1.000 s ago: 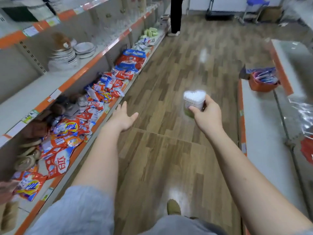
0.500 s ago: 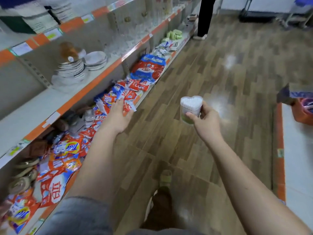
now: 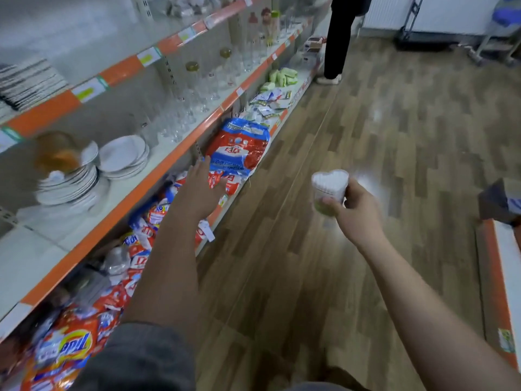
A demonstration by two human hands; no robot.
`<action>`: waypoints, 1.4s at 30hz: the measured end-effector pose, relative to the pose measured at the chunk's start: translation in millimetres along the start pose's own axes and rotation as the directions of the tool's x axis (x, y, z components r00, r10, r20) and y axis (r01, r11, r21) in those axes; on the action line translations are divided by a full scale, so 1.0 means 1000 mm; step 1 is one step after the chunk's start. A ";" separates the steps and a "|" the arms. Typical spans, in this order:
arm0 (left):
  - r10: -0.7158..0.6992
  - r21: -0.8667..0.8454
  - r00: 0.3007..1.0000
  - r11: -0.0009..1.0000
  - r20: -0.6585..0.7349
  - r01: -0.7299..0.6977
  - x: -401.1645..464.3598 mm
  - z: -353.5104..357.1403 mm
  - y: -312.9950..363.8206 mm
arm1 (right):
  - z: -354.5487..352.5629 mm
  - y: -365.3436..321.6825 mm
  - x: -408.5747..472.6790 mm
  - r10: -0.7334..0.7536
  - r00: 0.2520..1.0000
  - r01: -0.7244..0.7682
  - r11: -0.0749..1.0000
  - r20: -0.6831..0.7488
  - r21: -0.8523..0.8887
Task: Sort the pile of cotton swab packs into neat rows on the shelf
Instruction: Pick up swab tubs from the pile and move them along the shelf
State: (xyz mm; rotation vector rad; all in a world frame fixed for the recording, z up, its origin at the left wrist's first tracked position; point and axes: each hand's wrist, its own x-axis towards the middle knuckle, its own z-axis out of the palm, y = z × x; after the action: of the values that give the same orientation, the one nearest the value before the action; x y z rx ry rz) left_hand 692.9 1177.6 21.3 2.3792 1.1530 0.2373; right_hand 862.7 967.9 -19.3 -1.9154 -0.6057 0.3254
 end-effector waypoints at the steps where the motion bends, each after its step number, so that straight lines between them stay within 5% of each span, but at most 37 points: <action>1: -0.015 -0.016 1.000 1.000 0.001 0.015 0.020 0.004 0.007 | 0.002 0.002 0.023 -0.005 1.000 0.005 1.000 0.005 0.003; 15: -0.094 -0.072 0.966 0.994 -0.240 0.079 0.330 0.050 0.164 | -0.032 0.007 0.410 -0.164 0.985 0.156 0.977 0.049 0.145; 24: -0.167 -0.185 0.937 0.976 -0.306 0.114 0.534 0.067 0.198 | -0.007 0.022 0.634 -0.203 0.971 0.176 0.964 0.125 0.200; 42: -0.082 -0.203 0.936 0.979 -0.343 0.011 1.027 0.057 0.316 | 0.054 -0.007 1.120 -0.319 0.946 0.316 0.948 0.063 0.041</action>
State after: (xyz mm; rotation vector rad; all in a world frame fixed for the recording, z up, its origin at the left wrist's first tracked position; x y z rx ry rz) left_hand 1578.7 1787.2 74.0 2.1844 1.2730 0.7501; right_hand 1769.3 1626.1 18.9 -1.7473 -0.9364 0.1921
